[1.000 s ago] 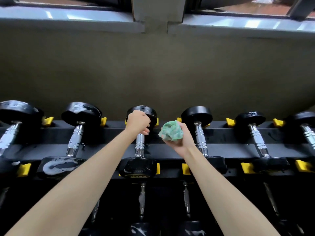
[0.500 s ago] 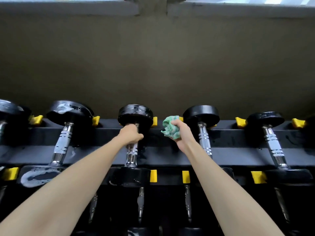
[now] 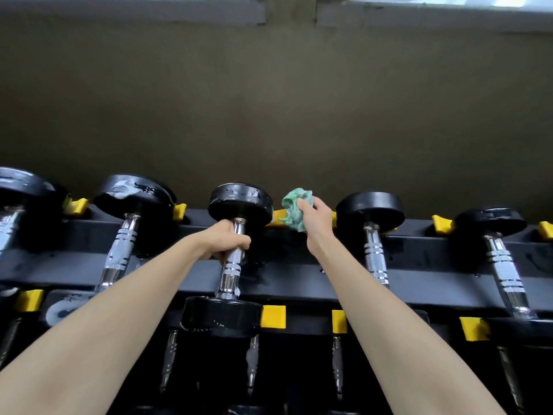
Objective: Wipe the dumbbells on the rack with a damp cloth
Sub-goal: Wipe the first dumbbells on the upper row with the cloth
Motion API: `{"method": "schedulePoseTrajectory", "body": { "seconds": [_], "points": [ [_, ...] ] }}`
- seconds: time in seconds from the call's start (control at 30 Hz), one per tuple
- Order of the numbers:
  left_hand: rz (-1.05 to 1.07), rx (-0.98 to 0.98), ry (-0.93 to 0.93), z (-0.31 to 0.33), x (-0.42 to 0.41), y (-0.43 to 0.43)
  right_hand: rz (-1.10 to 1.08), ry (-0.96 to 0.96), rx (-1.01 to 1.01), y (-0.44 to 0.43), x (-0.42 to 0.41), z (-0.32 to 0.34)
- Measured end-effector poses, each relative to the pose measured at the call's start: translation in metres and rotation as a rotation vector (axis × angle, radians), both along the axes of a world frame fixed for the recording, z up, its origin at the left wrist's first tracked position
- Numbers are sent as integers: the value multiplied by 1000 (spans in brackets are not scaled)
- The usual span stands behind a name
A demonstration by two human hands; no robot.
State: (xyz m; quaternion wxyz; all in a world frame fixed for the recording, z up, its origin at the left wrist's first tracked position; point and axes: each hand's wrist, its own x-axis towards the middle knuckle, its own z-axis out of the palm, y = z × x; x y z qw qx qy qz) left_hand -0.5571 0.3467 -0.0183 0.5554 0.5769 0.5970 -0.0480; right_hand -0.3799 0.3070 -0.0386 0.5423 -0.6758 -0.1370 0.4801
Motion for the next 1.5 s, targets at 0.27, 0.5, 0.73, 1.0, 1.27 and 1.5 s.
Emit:
{"method": "schedulePoseTrajectory", "body": {
  "seconds": [0.27, 0.5, 0.73, 1.0, 1.27, 1.5],
  "points": [
    [31, -81, -133, -4, -13, 8, 306, -243, -17, 29, -18, -8],
    [50, -134, -193, -1, -26, 11, 331, 117, -70, 19, -20, -5],
    [56, -105, -163, -1, -18, 8, 232, 50, -44, 13, -15, 20],
    [56, -76, -101, -3, -1, -1, 157, 136, 101, 0, -18, 39],
    [89, -140, -139, -3, -3, 1, -219, 319, 197, 15, 7, 33],
    [157, -220, -168, -8, -10, 6, 256, -239, -33, 18, -4, 4]
  ]
}}
